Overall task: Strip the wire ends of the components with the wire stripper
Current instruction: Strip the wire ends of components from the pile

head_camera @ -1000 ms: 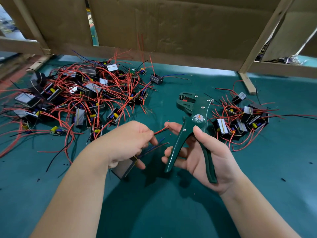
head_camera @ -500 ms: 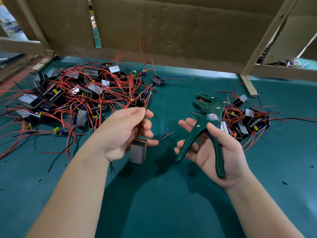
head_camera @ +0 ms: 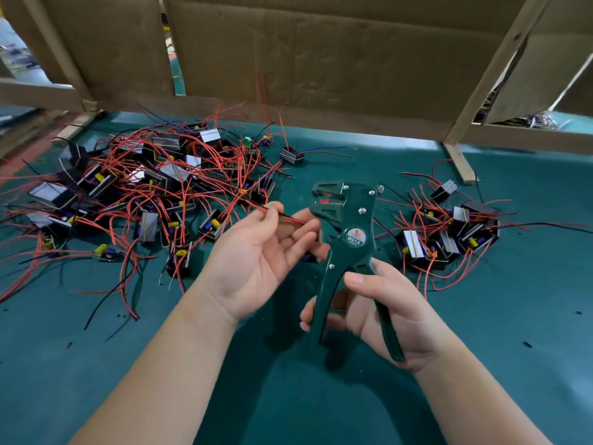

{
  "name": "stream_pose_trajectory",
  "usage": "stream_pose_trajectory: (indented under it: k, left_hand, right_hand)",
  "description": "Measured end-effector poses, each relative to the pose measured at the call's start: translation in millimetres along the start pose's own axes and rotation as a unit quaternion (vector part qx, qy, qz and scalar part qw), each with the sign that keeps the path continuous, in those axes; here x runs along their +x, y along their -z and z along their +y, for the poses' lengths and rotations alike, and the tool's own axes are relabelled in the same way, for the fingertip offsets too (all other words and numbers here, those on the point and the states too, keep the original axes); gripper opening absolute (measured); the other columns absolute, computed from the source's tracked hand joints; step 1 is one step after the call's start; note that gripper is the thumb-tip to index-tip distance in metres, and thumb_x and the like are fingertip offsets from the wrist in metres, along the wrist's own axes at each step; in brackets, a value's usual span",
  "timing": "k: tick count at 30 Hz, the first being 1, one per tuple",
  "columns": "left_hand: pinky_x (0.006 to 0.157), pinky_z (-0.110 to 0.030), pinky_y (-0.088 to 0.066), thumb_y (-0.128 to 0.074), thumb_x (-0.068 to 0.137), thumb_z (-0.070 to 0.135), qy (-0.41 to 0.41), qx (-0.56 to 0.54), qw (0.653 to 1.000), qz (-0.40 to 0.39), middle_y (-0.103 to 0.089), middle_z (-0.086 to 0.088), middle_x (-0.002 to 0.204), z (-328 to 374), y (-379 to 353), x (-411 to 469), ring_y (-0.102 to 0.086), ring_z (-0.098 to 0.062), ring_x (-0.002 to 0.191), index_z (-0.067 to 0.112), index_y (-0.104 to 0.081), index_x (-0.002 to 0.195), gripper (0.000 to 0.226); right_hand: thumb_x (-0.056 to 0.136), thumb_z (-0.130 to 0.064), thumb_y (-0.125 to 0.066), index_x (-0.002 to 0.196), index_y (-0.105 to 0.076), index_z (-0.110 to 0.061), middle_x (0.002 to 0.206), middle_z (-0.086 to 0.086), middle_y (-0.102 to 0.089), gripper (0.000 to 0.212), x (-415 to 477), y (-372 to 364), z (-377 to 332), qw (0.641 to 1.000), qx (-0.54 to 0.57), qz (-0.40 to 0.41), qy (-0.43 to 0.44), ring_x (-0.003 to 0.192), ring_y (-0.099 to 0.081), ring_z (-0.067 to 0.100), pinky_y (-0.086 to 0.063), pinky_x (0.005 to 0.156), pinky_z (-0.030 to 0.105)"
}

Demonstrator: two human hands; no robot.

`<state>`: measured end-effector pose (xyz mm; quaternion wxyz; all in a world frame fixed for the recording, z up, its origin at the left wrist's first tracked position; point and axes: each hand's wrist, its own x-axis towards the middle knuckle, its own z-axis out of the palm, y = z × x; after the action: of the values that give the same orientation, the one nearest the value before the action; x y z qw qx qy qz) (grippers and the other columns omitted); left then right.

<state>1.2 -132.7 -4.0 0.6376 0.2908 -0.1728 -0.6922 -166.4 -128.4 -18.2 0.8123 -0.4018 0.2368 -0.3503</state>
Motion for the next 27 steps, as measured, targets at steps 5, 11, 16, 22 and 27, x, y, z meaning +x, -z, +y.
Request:
stream_pose_trajectory:
  k: [5,11,16,22,27]
  left_hand:
    - [0.066,-0.025,-0.059,-0.033,0.103,0.015,0.012,-0.05,0.998,0.019,-0.071,-0.021,0.089,-5,-3,0,-0.073,-0.022,0.075,0.012,-0.05,0.088,0.022]
    - [0.058,-0.024,-0.056,-0.045,0.098,0.022,-0.058,0.026,0.996,0.065,-0.059,-0.018,0.126,9,8,3,-0.07,-0.022,0.073,0.015,-0.052,0.12,0.024]
    - [0.048,-0.019,-0.042,-0.045,0.098,0.011,-0.193,0.18,0.957,0.119,-0.067,-0.006,0.113,20,26,8,-0.056,-0.012,0.057,0.023,-0.056,0.111,0.021]
    - [0.063,-0.016,-0.045,-0.046,0.091,-0.003,-0.323,0.485,0.793,0.177,-0.061,0.005,0.094,10,32,10,-0.055,-0.004,0.075,0.029,-0.061,0.094,0.035]
    - [0.102,-0.034,-0.029,-0.053,0.077,0.001,-0.394,0.673,0.546,0.307,-0.051,-0.008,0.131,22,39,3,-0.043,-0.027,0.123,0.012,-0.058,0.119,0.044]
  right_hand:
    - [0.069,-0.012,-0.073,0.112,-0.054,0.007,0.087,0.027,-0.06,0.05,-1,4,0,1.0,-0.01,0.013,0.02,0.074,-0.064,0.042,-0.053,0.071,0.055]
    - [0.076,-0.004,-0.056,0.112,-0.049,-0.016,0.09,0.013,-0.061,0.038,2,16,-12,0.976,0.002,0.143,0.163,0.074,-0.066,0.044,-0.055,0.069,0.053]
    - [0.079,-0.003,-0.054,0.099,-0.05,-0.012,0.083,0.007,-0.062,0.023,-2,25,-15,0.959,0.007,0.188,0.215,0.08,-0.066,0.046,-0.056,0.07,0.051]
    - [0.078,-0.005,-0.053,0.103,-0.049,-0.008,0.096,0.012,-0.066,0.026,-1,24,-14,0.967,0.007,0.178,0.181,0.079,-0.065,0.047,-0.056,0.068,0.052]
    - [0.072,-0.014,-0.055,0.12,-0.047,-0.01,0.109,0.021,-0.066,0.048,2,25,-11,0.986,0.048,0.129,0.099,0.077,-0.065,0.043,-0.057,0.071,0.052]
